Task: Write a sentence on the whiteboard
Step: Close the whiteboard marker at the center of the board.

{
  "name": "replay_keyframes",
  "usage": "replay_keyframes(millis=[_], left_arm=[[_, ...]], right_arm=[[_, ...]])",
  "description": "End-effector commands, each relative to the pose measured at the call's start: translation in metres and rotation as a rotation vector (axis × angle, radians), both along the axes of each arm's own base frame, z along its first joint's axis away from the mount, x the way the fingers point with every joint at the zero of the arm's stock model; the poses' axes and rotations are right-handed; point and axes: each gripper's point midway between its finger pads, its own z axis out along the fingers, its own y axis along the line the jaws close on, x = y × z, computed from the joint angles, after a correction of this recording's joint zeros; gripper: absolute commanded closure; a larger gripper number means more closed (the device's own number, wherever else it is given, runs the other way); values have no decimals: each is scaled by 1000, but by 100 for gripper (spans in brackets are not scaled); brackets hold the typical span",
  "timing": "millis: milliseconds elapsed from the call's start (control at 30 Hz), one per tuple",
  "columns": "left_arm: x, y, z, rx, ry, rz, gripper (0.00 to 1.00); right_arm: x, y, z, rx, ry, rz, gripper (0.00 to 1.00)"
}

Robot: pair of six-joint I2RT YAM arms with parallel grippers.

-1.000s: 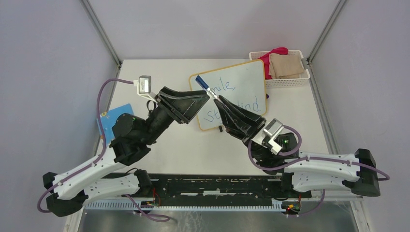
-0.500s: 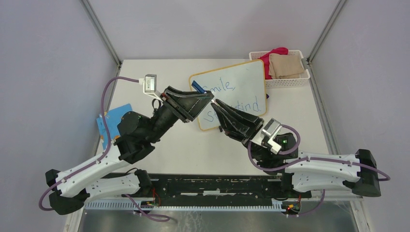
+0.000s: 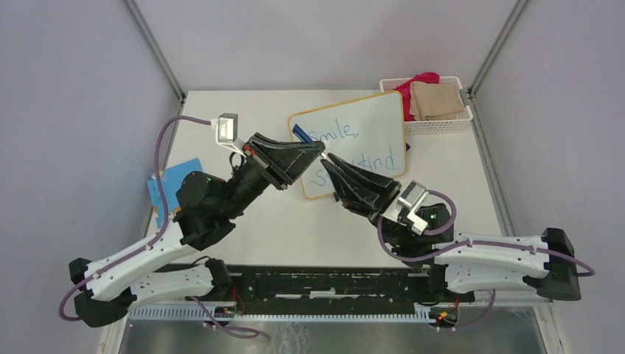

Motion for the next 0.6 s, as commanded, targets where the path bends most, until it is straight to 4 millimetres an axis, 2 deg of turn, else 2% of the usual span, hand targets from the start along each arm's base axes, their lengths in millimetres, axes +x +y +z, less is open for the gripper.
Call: replay_keyframes(millis=[0,167,267,433,567], left_arm=[[-2,9,13,-19,-55,30,98],[0,13,8,9,-55,57,98],[2,17,2,59,-56,87,98],[5,29,-20,215,-69,151,98],[0,37,-37,349,-112,168,98]], right_arm=[[-2,-13,10,52,12,6,90],[1,-11,1,-15,30,-10,59],[8,-5,-6,-122,83,-32,48],[10,-8,-30,-311,146,-41,42],[1,-16,-49,-435,175,0,42]])
